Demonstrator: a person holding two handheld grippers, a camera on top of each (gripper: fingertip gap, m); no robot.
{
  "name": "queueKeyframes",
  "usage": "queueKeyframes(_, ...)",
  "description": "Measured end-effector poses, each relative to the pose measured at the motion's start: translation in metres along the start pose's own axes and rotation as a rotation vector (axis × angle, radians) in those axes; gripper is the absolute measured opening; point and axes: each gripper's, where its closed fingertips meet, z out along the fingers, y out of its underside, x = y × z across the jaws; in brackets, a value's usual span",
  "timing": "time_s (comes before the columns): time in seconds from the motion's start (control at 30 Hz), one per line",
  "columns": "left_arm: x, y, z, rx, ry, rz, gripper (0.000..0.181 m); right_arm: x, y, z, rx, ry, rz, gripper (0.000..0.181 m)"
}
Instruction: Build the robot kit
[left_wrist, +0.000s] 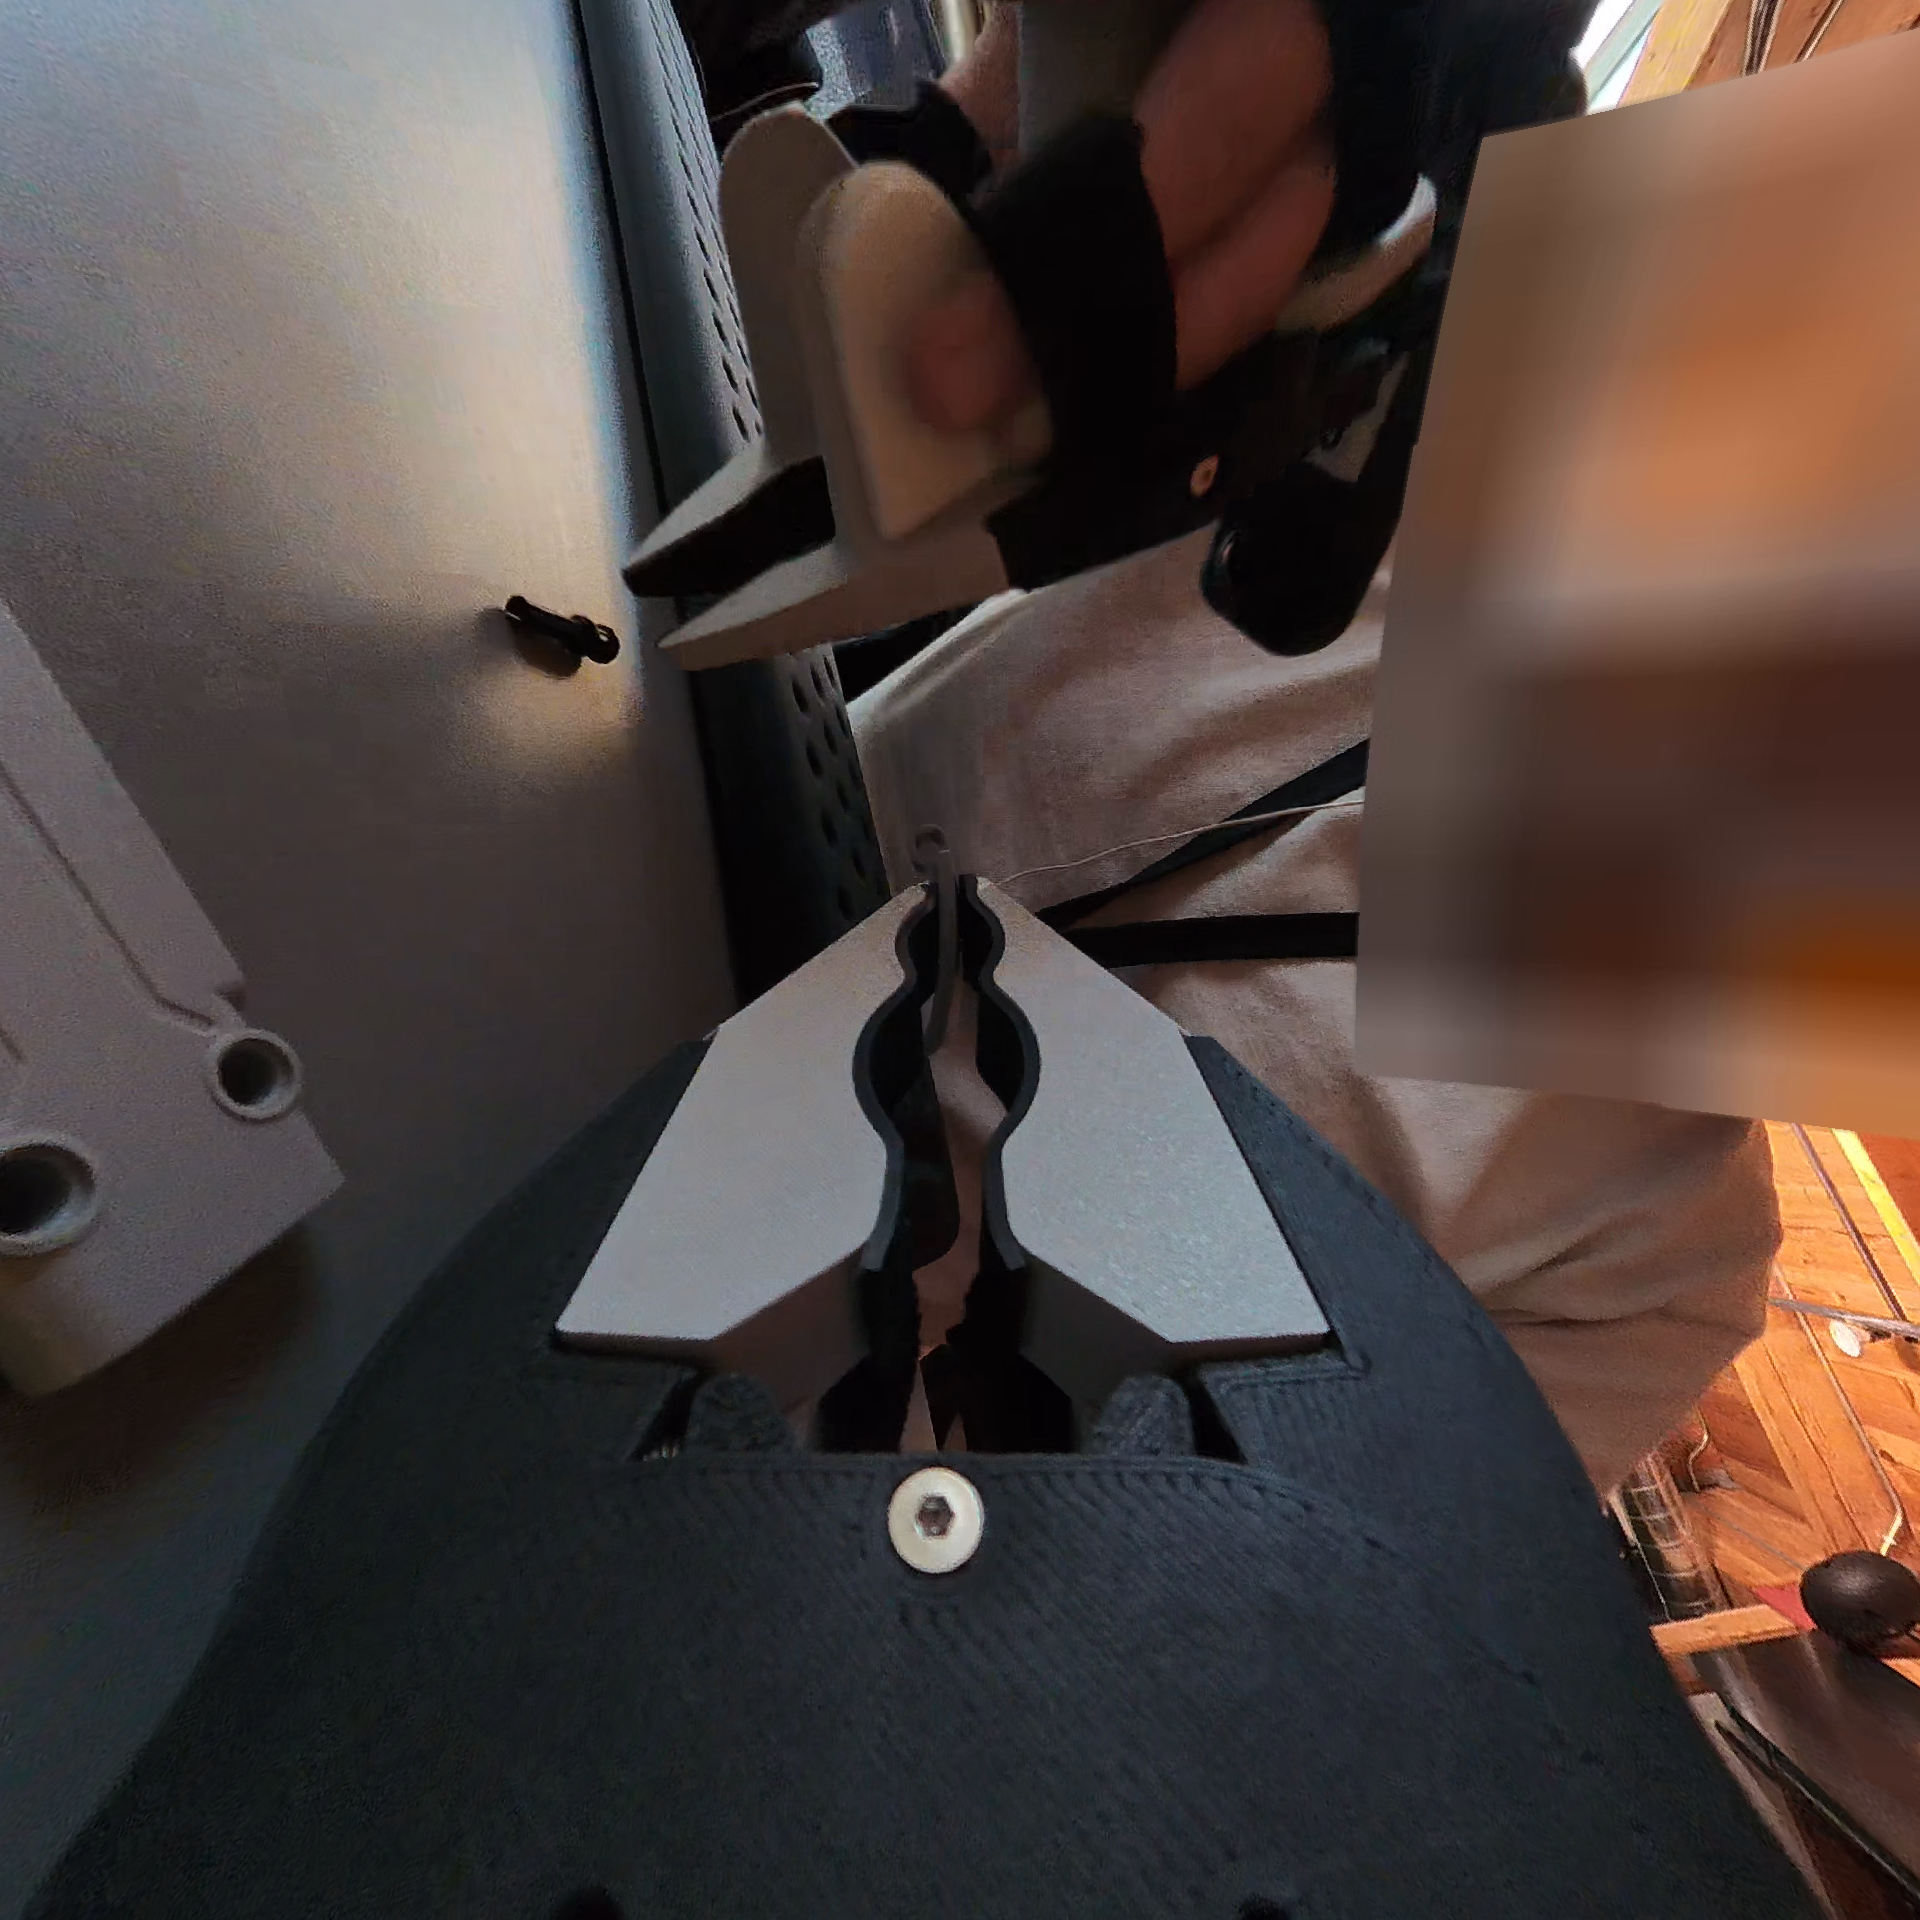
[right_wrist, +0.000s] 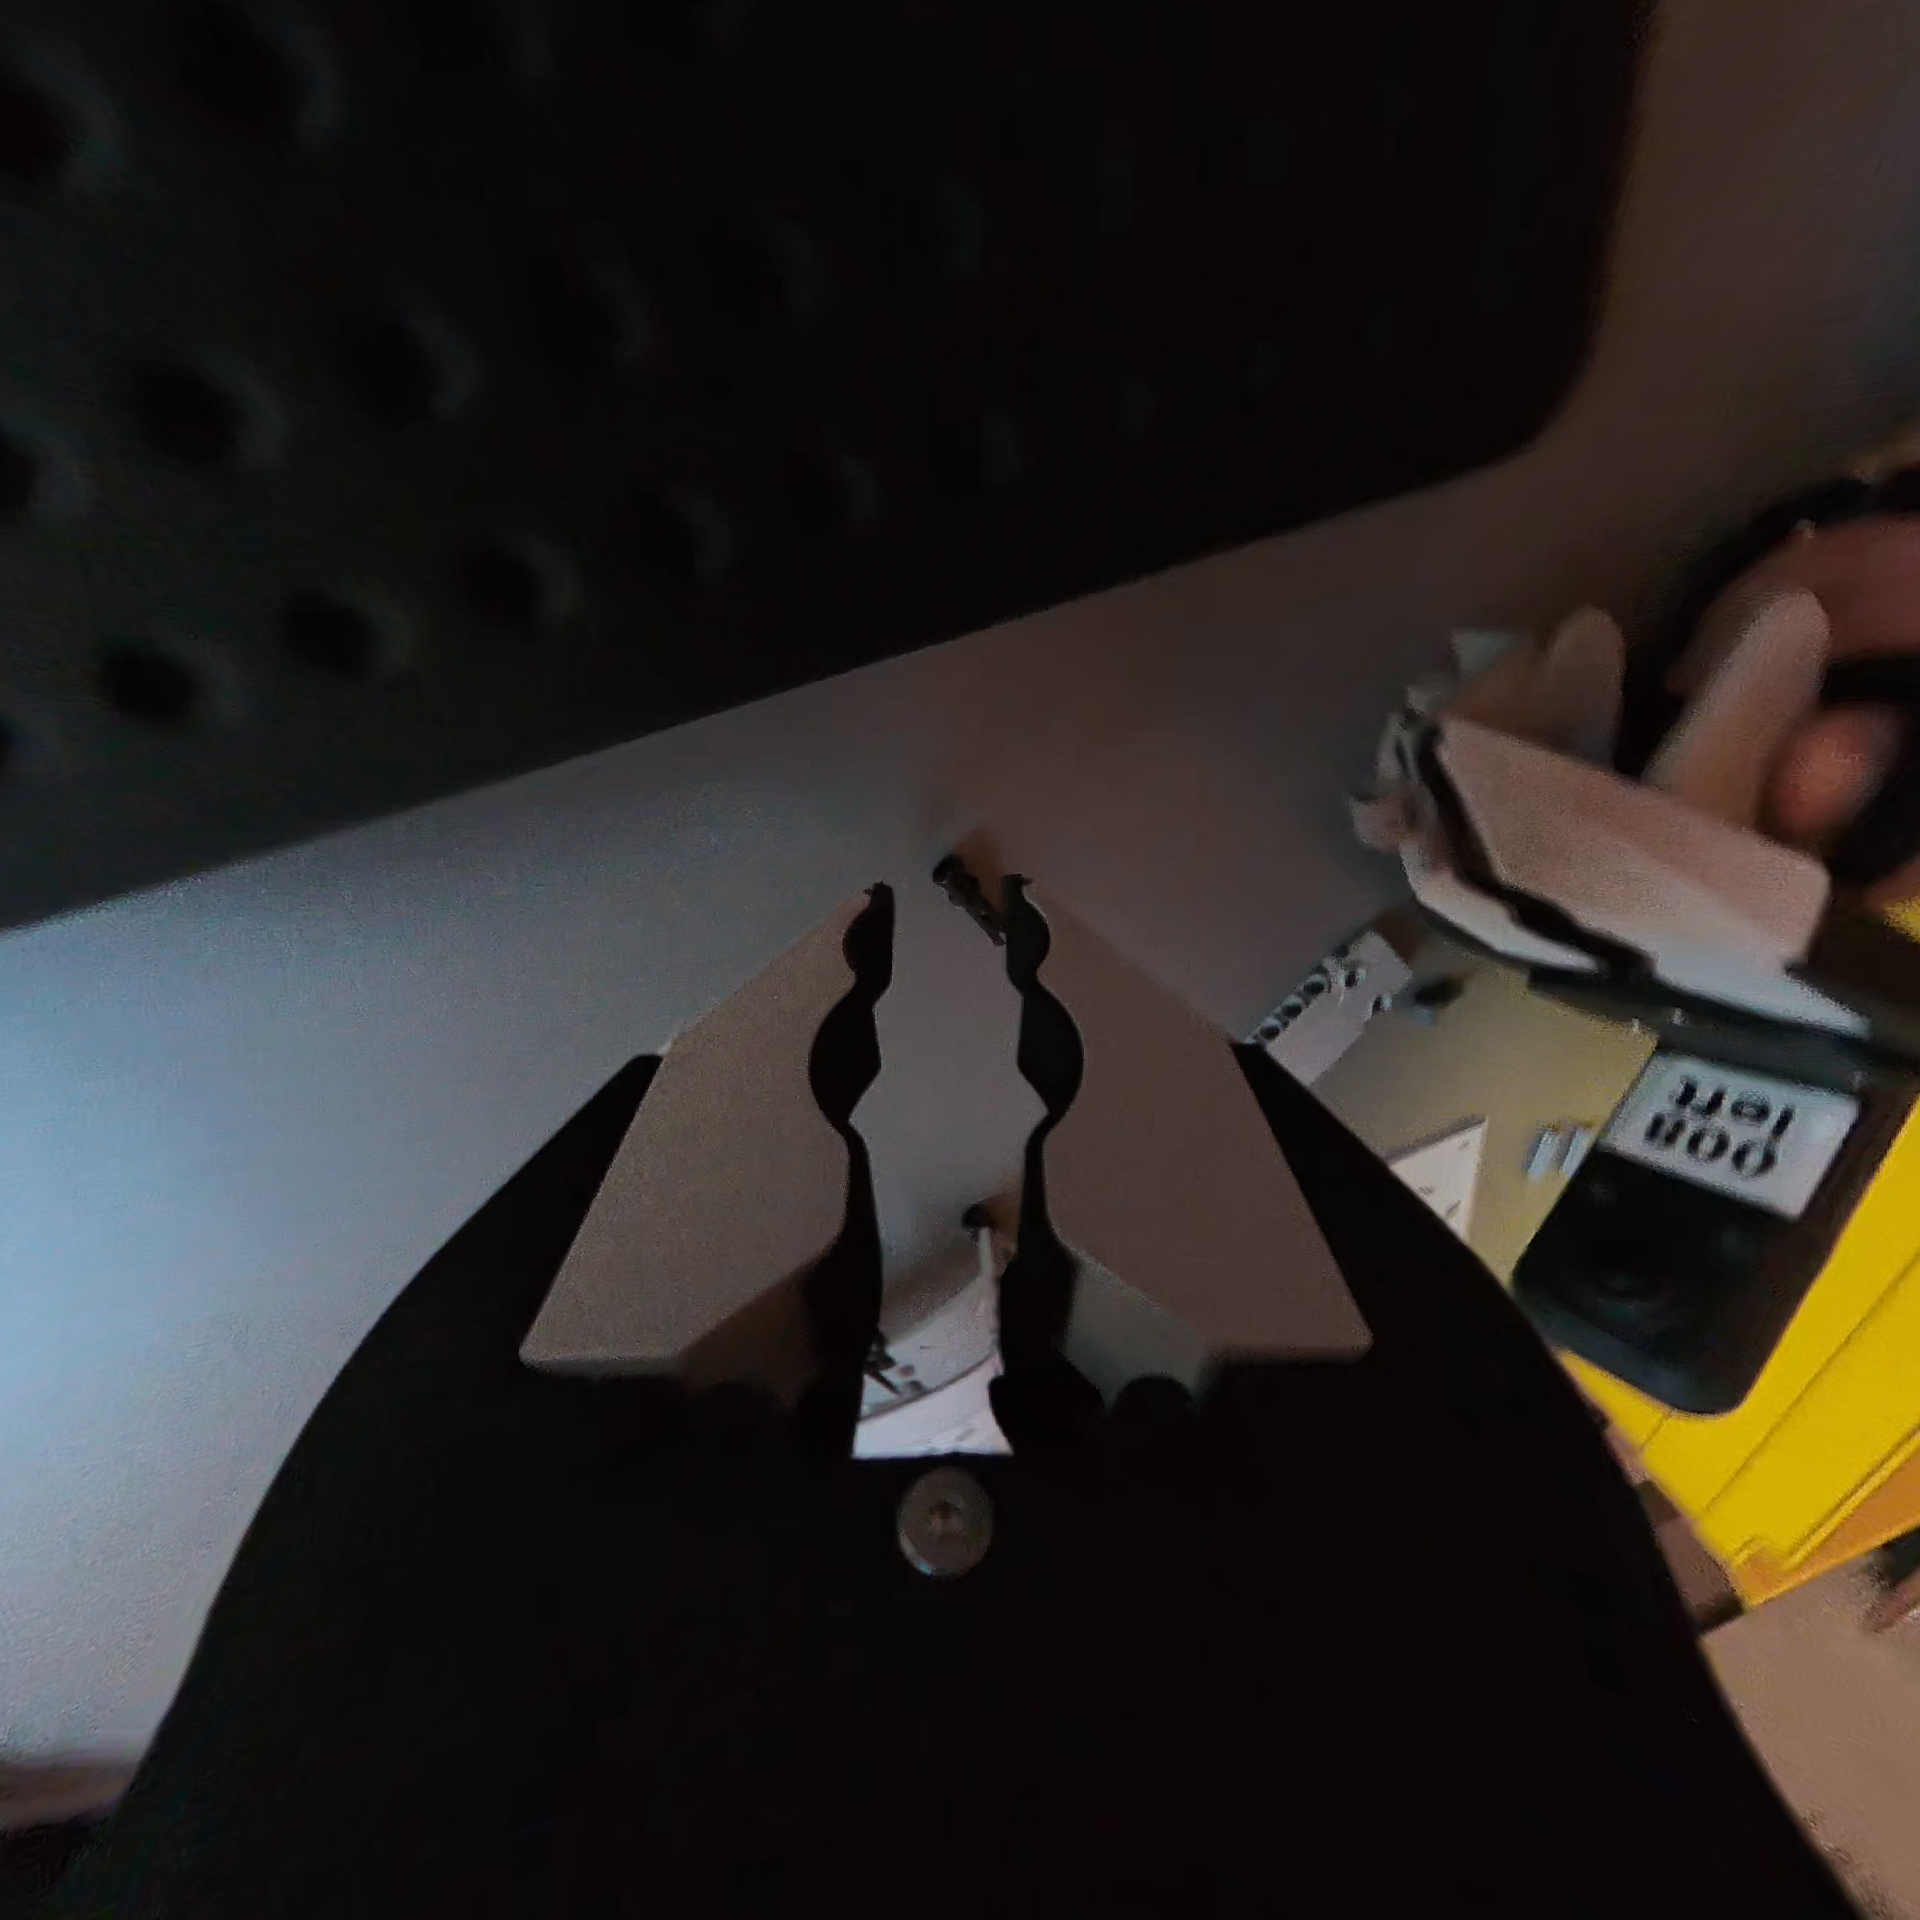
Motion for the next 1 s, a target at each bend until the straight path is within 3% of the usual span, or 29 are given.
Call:
queueKeyframes(0.23, -0.001, 0.001, 0.001, -0.009, -0.006, -0.002, 0.000, -0.009, 0.003, 0.011, -0.074, -0.177, -0.315, 0.025)
queueKeyframes(0.43, -0.002, 0.002, 0.001, -0.013, -0.010, -0.002, 0.001, -0.011, 0.002, 0.012, -0.082, -0.278, -0.331, 0.024)
queueKeyframes(0.5, -0.002, 0.002, 0.001, -0.015, -0.013, -0.003, 0.000, -0.010, 0.002, 0.012, -0.082, -0.286, -0.313, 0.018)
queueKeyframes(0.53, -0.002, 0.002, 0.001, -0.016, -0.013, -0.002, 0.000, -0.009, 0.004, 0.012, -0.086, -0.294, -0.291, 0.004)
queueKeyframes(0.67, -0.003, 0.003, 0.002, -0.019, -0.017, -0.001, 0.001, -0.009, 0.007, 0.013, -0.021, -0.274, -0.092, 0.000)
queueKeyframes(0.8, -0.003, 0.004, 0.003, -0.028, -0.019, 0.001, 0.001, 0.010, 0.013, 0.005, 0.063, -0.084, 0.213, 0.000)
queueKeyframes(0.87, -0.003, 0.004, 0.003, -0.030, -0.019, -0.001, 0.000, 0.030, 0.026, -0.008, 0.114, 0.058, 0.400, 0.000)
queueKeyframes(1.0, -0.002, 0.005, 0.004, -0.037, -0.015, -0.001, 0.000, 0.043, 0.023, -0.017, 0.293, 0.067, 0.899, 0.014)
